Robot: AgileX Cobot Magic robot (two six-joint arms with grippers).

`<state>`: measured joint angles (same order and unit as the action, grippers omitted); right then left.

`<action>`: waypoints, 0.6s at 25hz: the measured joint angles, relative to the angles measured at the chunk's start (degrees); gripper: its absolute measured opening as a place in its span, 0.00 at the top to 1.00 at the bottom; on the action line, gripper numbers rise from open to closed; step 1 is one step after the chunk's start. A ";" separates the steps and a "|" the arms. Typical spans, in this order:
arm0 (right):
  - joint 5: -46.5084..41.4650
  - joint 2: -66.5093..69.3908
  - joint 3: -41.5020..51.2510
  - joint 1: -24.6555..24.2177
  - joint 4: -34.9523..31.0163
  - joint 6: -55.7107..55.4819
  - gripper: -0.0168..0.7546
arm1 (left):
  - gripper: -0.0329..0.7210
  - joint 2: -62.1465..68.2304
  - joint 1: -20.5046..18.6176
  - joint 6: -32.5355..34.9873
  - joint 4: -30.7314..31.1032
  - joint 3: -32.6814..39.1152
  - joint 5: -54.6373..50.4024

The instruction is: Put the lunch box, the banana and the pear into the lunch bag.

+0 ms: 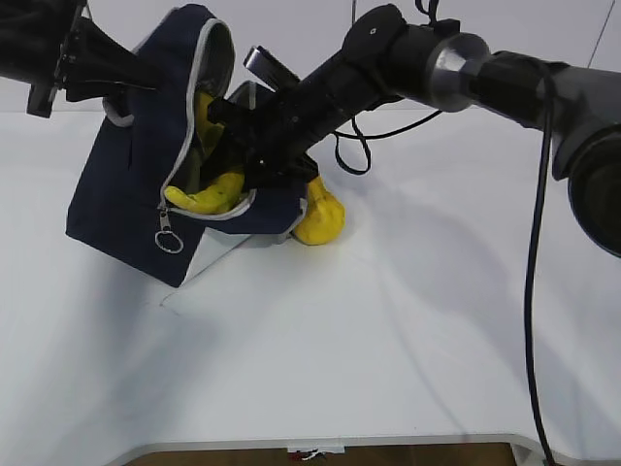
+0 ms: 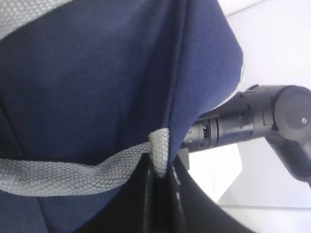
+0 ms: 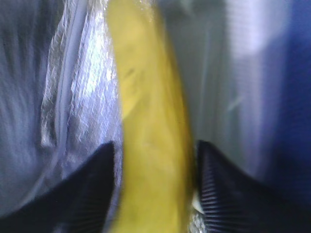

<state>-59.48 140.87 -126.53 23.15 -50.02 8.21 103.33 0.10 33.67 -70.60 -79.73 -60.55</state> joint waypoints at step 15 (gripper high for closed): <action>-9.79 0.95 -15.25 0.09 11.33 -0.26 0.32 | 0.95 0.00 0.00 0.00 0.23 0.00 -2.90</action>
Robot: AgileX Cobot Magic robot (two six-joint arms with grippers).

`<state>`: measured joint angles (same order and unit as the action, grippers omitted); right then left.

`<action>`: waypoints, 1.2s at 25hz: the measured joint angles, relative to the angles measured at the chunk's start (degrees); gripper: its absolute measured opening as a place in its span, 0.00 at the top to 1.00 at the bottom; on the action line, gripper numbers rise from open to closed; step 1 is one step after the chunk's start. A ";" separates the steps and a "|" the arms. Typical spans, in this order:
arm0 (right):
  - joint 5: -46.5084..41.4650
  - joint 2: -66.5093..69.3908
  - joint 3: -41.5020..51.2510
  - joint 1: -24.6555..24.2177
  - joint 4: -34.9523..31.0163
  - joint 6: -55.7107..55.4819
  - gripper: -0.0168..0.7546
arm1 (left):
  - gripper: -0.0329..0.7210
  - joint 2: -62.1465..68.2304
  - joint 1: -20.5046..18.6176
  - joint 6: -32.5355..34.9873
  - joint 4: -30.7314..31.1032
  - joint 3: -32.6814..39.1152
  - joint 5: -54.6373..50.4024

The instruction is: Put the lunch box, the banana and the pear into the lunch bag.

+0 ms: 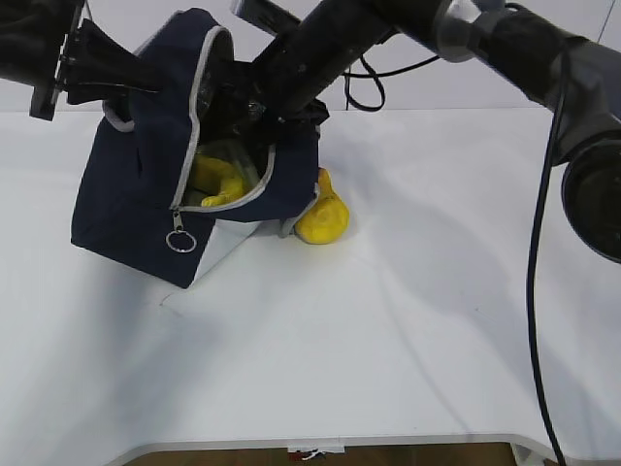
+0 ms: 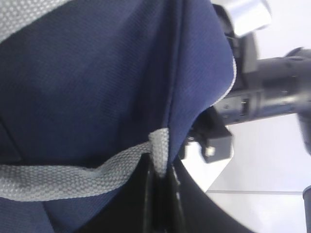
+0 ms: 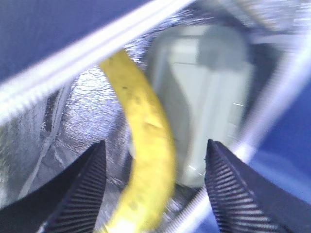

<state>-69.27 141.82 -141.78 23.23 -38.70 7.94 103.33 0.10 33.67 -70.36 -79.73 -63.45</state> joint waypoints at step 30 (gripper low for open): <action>-2.38 -12.51 13.07 -0.84 34.37 -12.91 0.32 | 0.95 0.00 -4.88 -1.07 15.51 -0.07 -5.10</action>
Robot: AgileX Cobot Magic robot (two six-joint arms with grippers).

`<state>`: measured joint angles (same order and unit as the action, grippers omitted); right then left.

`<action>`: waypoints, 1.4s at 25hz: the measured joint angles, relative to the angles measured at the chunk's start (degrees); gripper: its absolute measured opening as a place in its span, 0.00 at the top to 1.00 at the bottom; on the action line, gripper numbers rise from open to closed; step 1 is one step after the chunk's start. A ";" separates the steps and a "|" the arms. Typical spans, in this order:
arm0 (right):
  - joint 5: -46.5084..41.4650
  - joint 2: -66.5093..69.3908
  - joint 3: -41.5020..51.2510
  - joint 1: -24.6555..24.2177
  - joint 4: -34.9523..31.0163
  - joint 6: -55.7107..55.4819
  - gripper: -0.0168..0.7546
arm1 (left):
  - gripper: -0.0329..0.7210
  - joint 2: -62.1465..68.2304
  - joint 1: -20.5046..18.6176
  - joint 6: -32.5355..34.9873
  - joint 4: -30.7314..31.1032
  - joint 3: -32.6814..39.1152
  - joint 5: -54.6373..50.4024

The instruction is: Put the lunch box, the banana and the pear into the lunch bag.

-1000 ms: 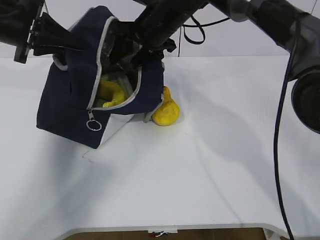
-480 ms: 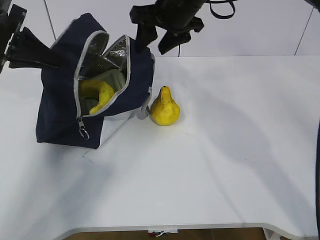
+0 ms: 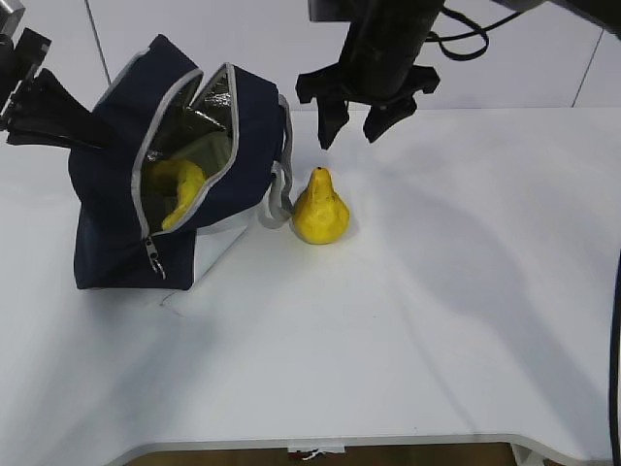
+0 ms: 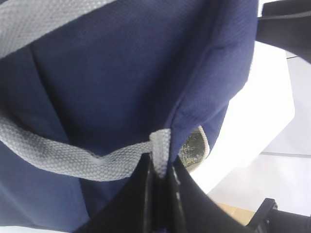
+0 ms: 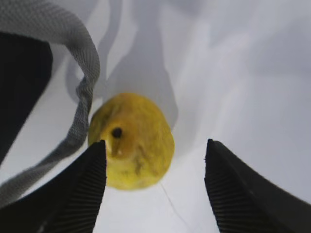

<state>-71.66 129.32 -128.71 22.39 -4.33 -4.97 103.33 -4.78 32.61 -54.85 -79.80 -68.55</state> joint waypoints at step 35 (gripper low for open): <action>4.72 8.61 0.31 0.00 -5.83 0.99 0.46 | 0.95 0.00 0.00 -0.02 0.83 -0.05 -0.11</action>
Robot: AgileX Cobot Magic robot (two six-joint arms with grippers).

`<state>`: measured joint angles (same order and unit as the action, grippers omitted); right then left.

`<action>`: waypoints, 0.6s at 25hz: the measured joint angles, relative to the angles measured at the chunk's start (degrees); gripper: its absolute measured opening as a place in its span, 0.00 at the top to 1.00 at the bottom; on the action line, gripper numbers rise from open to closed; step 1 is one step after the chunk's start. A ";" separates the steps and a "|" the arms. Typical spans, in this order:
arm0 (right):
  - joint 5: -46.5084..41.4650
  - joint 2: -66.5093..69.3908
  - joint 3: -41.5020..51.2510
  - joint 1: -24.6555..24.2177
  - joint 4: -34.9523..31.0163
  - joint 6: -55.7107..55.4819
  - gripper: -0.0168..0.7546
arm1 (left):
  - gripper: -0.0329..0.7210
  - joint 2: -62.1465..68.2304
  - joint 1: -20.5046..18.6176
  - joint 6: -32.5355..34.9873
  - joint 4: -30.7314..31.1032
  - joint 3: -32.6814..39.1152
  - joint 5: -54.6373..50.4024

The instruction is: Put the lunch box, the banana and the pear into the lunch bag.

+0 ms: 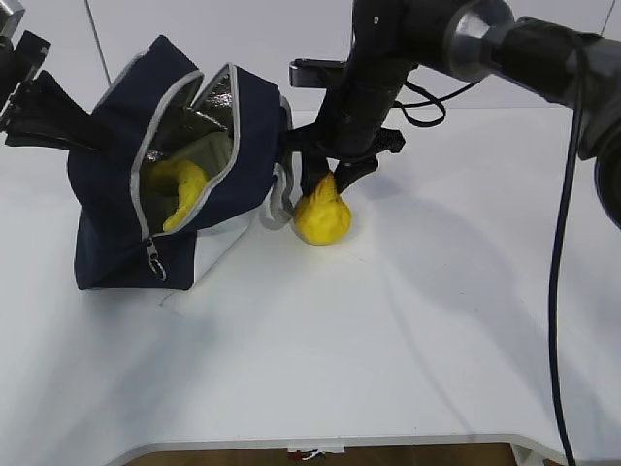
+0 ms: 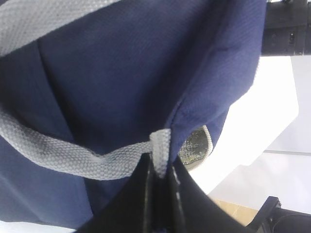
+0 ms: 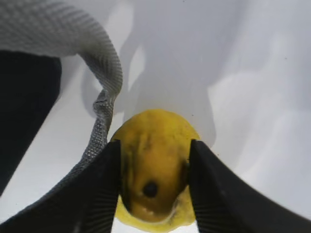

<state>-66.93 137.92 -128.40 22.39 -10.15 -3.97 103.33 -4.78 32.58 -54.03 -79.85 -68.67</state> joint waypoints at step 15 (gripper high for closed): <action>-4.49 -1.75 -8.67 0.00 -2.05 0.00 0.62 | 0.95 0.00 0.00 0.00 0.11 0.00 0.00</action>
<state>-71.42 136.17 -137.07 22.39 -12.21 -3.97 103.33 -4.78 32.58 -53.91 -79.85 -68.67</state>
